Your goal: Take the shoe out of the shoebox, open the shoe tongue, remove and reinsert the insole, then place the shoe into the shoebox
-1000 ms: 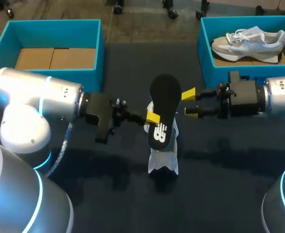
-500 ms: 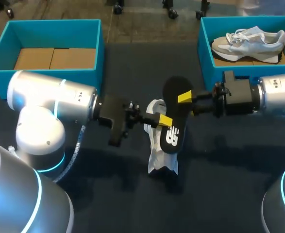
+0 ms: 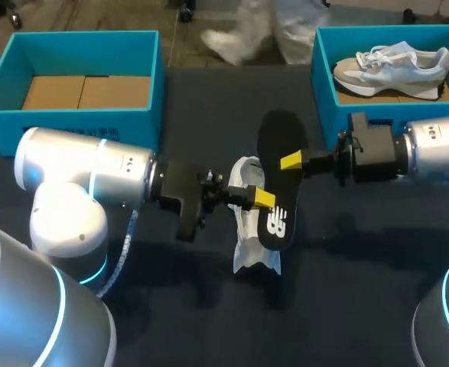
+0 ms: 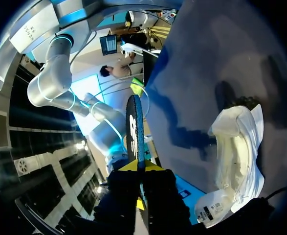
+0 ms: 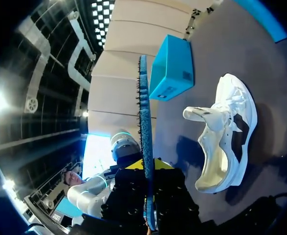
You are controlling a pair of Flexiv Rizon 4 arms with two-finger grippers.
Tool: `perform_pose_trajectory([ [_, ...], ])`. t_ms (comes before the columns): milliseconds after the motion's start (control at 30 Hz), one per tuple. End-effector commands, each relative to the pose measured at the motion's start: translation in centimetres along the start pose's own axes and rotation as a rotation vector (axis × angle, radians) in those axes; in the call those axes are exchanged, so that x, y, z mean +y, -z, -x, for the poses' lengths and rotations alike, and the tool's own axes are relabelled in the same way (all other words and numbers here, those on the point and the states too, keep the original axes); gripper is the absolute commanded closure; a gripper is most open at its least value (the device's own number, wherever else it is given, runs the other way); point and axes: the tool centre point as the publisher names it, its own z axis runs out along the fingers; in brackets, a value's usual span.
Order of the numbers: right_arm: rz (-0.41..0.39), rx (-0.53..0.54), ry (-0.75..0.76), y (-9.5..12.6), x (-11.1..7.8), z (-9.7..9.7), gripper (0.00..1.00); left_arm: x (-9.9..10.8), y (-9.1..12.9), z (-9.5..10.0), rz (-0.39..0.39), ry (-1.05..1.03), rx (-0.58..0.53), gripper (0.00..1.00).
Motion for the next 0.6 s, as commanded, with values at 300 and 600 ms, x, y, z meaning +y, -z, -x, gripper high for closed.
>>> perform_pose_trajectory([
  [300,-0.009,0.005,-0.039,-0.1,0.4,1.9,1.0,-0.1,3.6,-1.5,0.032,0.035,0.077,0.0],
  [600,-0.008,0.008,-0.058,-0.5,0.3,3.0,1.0,0.7,6.5,-3.0,0.064,0.069,0.185,0.0],
])
